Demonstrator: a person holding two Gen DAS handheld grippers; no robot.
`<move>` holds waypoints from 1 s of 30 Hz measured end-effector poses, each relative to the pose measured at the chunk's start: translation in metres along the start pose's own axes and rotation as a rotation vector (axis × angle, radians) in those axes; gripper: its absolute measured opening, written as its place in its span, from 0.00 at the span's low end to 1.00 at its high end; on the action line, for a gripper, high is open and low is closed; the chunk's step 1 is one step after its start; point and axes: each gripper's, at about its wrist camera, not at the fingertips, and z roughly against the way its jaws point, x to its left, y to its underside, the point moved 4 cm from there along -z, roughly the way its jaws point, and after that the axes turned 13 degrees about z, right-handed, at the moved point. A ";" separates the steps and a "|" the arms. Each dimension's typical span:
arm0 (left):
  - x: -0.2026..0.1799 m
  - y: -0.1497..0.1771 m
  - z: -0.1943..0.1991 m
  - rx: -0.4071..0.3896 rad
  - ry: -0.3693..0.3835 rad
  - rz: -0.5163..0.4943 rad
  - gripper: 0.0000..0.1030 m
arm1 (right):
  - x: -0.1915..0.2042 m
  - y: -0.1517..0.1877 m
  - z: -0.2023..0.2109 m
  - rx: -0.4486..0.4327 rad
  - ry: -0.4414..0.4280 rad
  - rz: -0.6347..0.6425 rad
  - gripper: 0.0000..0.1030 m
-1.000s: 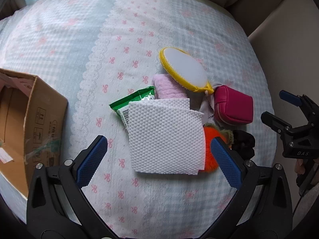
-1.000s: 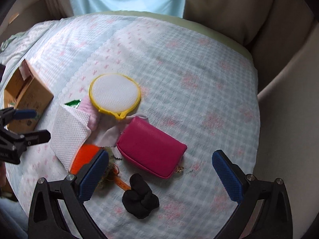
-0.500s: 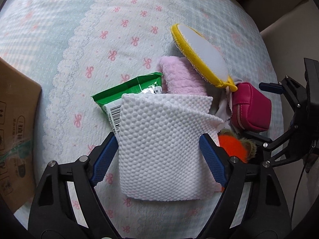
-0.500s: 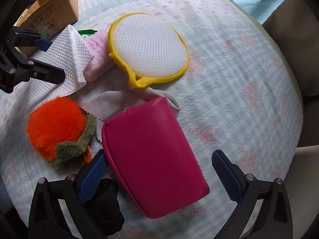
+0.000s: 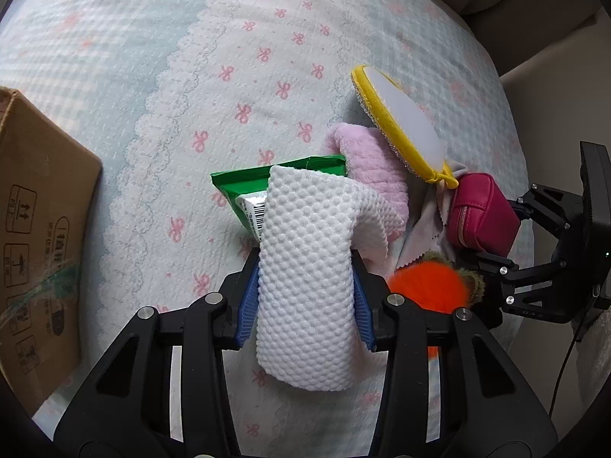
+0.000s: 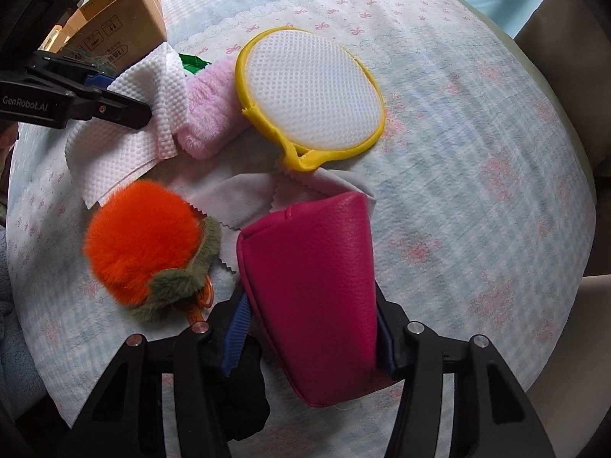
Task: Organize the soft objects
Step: 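Grasp the white mesh cloth with left tool while right tool grasps magenta pouch, then lift the white cloth with left tool while right tool carries magenta pouch toward box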
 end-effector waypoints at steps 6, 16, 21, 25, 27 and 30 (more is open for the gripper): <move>0.004 0.001 0.018 -0.023 0.005 -0.014 0.37 | -0.007 0.003 0.010 -0.017 -0.001 -0.082 0.45; 0.009 0.005 0.000 -0.001 -0.039 -0.039 0.43 | -0.005 0.017 0.018 -0.002 0.020 -0.149 0.45; 0.013 0.012 0.006 -0.041 -0.096 -0.069 0.72 | -0.001 0.019 0.010 0.008 0.023 -0.174 0.45; 0.012 0.018 0.007 -0.049 -0.094 -0.107 0.71 | 0.008 0.019 0.010 0.005 0.031 -0.182 0.45; 0.011 0.020 0.006 -0.046 -0.096 -0.118 0.53 | 0.008 0.020 0.010 0.002 0.033 -0.189 0.45; 0.007 0.024 0.008 -0.051 -0.097 -0.138 0.41 | 0.008 0.018 0.011 -0.002 0.038 -0.191 0.45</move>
